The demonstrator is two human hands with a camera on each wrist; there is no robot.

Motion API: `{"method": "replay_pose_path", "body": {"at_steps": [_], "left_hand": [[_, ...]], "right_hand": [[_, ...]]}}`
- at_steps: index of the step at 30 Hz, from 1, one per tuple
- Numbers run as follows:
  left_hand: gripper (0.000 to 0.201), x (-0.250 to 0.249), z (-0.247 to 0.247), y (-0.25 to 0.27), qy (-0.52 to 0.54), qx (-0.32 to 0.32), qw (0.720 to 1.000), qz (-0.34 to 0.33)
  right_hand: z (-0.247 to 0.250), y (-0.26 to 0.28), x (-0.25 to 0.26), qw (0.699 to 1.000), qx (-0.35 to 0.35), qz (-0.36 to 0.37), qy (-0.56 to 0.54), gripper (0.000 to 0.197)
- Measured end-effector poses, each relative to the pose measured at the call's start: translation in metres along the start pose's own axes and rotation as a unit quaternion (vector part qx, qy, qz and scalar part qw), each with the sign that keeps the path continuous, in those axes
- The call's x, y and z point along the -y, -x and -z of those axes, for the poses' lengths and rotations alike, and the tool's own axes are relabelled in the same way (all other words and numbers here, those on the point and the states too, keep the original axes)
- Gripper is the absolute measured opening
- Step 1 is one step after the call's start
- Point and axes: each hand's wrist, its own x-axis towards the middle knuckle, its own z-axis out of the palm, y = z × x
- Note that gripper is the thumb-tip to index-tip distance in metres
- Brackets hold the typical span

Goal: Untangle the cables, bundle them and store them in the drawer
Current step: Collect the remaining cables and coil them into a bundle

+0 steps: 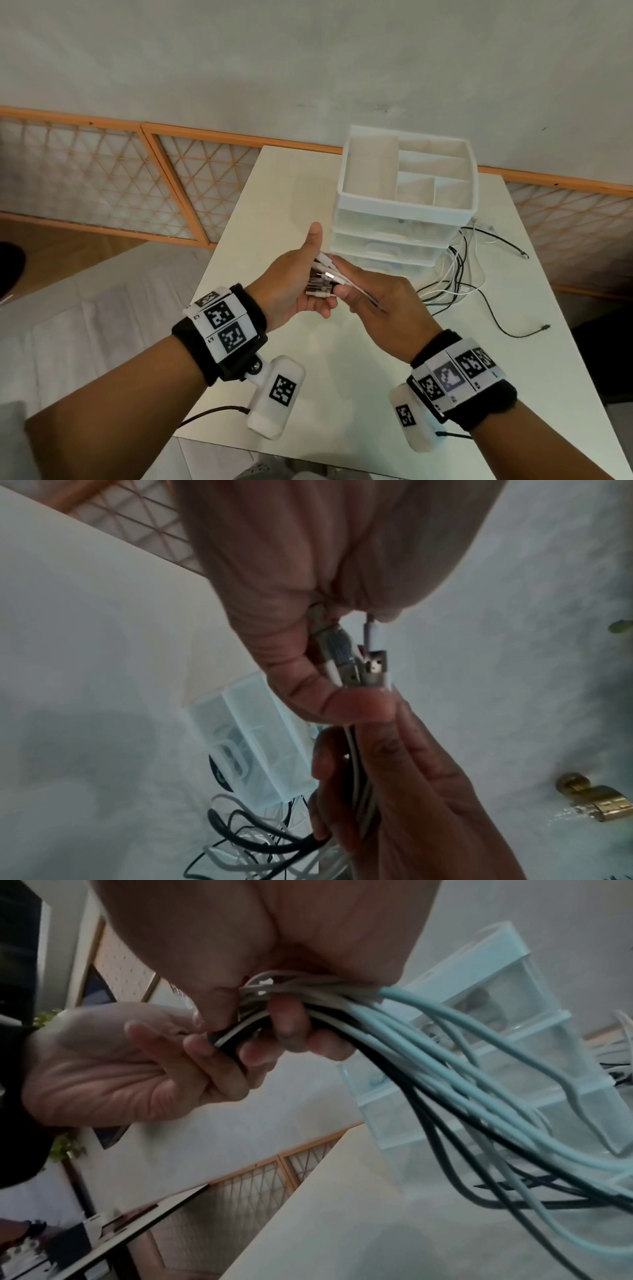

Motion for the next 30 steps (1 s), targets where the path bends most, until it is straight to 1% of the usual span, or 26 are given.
{"method": "replay_pose_path", "body": {"at_steps": [2, 5, 6, 9, 13, 16, 18, 20, 22, 23, 25, 27, 29, 30], "left_hand": [[0.079, -0.001, -0.003, -0.003, -0.020, -0.013, 1.000, -0.011], [0.062, -0.001, -0.007, -0.005, -0.027, -0.039, 0.999, -0.021], [0.058, 0.000, -0.008, -0.006, -0.029, -0.044, 0.998, -0.020], [0.051, 0.002, -0.010, -0.005, -0.049, -0.037, 0.998, -0.006], [0.053, 0.002, -0.015, -0.002, -0.107, 0.018, 0.994, 0.024], [0.056, 0.005, -0.017, -0.002, -0.135, 0.040, 0.989, 0.036], [0.058, 0.008, -0.018, -0.002, -0.145, 0.032, 0.988, 0.034], [0.064, 0.010, -0.019, -0.003, -0.154, 0.020, 0.988, 0.017], [0.070, 0.013, -0.021, -0.005, -0.182, 0.001, 0.983, -0.021], [0.068, 0.015, -0.021, -0.007, -0.195, -0.015, 0.980, -0.045], [0.051, 0.019, -0.019, -0.009, -0.183, -0.056, 0.979, -0.068], [0.031, 0.019, -0.017, -0.010, -0.133, -0.085, 0.985, -0.064], [0.017, 0.017, -0.015, -0.009, -0.104, -0.085, 0.989, -0.064], [0.014, 0.017, -0.015, -0.008, -0.099, -0.076, 0.990, -0.066]], "right_hand": [[0.000, -0.002, 0.002, 1.000, -0.008, -0.007, -0.015, 0.041], [0.006, -0.004, 0.008, 0.994, -0.012, -0.069, -0.082, 0.028], [0.008, -0.004, 0.010, 0.991, 0.001, -0.088, -0.097, 0.024], [0.012, -0.006, 0.014, 0.987, 0.050, -0.114, -0.099, 0.029], [0.017, -0.008, 0.014, 0.977, 0.096, -0.149, -0.120, 0.039], [0.013, -0.006, 0.016, 0.973, 0.093, -0.166, -0.132, 0.043], [0.008, -0.006, 0.014, 0.975, 0.075, -0.177, -0.110, 0.044], [0.006, -0.006, 0.012, 0.978, 0.062, -0.181, -0.086, 0.042], [0.004, -0.006, 0.013, 0.981, 0.057, -0.166, -0.076, 0.039], [0.005, -0.005, 0.013, 0.983, 0.053, -0.159, -0.080, 0.037], [0.007, -0.003, 0.015, 0.979, 0.047, -0.156, -0.119, 0.034], [0.010, 0.000, 0.015, 0.971, 0.047, -0.160, -0.171, 0.029], [0.013, 0.001, 0.013, 0.960, 0.037, -0.169, -0.220, 0.022], [0.013, 0.001, 0.013, 0.955, 0.035, -0.177, -0.236, 0.021]]}}
